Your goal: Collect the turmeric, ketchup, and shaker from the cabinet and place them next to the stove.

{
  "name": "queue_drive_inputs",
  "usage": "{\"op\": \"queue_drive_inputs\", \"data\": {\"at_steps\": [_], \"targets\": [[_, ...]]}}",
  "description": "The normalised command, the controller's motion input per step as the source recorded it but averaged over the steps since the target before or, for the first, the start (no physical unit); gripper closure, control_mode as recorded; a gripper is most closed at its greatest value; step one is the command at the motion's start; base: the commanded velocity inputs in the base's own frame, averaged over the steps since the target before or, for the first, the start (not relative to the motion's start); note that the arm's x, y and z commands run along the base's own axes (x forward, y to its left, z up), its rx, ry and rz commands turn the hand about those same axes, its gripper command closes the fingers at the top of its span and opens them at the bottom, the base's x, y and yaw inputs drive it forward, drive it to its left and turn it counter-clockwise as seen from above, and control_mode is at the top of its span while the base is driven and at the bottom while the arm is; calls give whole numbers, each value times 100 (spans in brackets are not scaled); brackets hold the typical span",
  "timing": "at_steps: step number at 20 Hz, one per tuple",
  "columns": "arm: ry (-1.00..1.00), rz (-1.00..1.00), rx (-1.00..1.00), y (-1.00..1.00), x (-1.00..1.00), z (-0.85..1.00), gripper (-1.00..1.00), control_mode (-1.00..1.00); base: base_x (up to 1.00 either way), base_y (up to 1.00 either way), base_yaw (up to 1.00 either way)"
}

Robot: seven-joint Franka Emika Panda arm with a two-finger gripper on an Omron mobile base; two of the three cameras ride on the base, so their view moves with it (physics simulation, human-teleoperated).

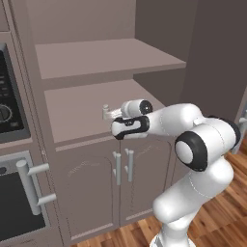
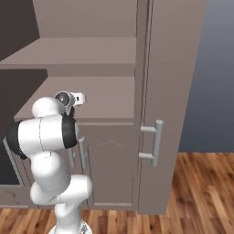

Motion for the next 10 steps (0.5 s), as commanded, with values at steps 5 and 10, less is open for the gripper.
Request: {"op": "queue_drive_inputs", "data": {"at_steps": [5,10], "targets": [[0,0,0,10,22,0,-100,-100,0,0,0],[0,0,0,9,22,0,-100,-100,0,0,0]]}}
